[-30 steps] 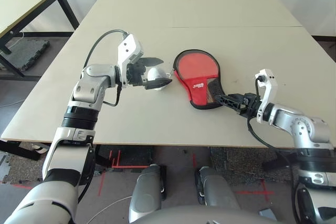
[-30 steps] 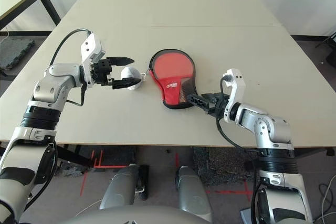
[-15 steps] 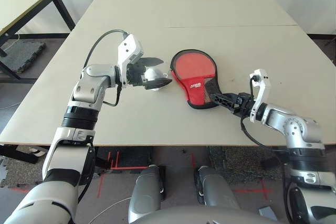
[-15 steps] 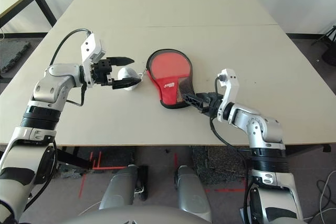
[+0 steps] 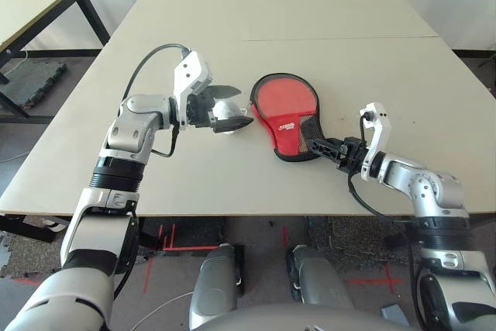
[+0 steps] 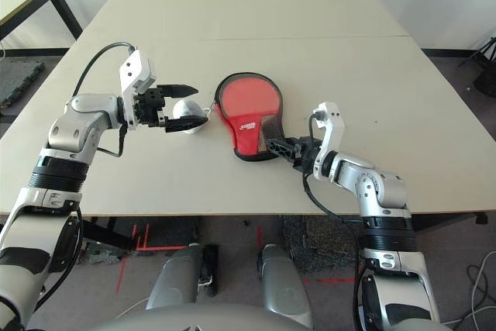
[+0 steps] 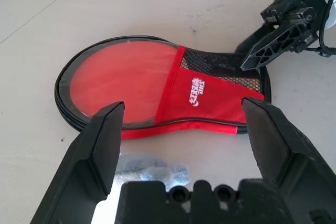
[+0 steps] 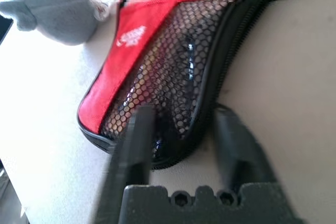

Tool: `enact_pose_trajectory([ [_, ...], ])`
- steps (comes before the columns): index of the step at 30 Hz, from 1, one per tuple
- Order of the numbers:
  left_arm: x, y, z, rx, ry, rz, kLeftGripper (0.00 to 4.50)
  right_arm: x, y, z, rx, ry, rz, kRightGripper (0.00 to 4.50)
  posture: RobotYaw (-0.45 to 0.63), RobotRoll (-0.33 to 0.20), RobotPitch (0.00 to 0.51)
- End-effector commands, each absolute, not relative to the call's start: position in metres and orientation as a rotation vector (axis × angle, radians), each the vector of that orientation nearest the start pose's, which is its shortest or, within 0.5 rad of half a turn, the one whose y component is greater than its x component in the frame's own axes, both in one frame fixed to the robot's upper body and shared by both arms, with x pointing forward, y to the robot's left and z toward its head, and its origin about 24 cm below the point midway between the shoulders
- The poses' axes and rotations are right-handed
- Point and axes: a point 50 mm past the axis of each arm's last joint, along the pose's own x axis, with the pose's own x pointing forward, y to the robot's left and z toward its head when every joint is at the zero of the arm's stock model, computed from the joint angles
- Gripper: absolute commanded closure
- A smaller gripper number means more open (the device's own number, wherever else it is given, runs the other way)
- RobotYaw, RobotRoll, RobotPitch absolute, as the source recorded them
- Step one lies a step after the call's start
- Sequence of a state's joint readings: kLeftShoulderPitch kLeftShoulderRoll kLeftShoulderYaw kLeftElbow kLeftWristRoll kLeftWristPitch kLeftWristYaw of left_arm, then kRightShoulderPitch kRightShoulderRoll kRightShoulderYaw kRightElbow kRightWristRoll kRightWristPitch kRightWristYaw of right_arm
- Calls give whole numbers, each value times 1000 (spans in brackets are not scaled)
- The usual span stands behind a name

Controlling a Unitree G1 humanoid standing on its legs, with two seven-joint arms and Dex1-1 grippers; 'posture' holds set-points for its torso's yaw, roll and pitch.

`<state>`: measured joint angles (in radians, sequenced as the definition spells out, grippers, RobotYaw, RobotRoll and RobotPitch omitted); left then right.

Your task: Store the ping-pong paddle in its case and zip it.

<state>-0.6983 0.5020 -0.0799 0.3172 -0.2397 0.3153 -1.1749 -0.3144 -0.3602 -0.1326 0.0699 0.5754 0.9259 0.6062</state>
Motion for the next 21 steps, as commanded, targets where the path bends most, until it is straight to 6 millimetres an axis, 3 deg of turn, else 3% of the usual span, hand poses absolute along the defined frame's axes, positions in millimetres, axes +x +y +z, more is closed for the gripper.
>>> enact_pose_trajectory([
  [1,336,164,163,302,114,-1186,0,278,-179,54,438,611,667,3625,54,0,105],
  [4,336,164,162,303,115,-1183,0,278,-180,54,440,614,665,4484,55,0,104],
  [21,335,164,160,303,120,-1179,0,265,-197,58,450,650,675,4484,52,0,110],
])
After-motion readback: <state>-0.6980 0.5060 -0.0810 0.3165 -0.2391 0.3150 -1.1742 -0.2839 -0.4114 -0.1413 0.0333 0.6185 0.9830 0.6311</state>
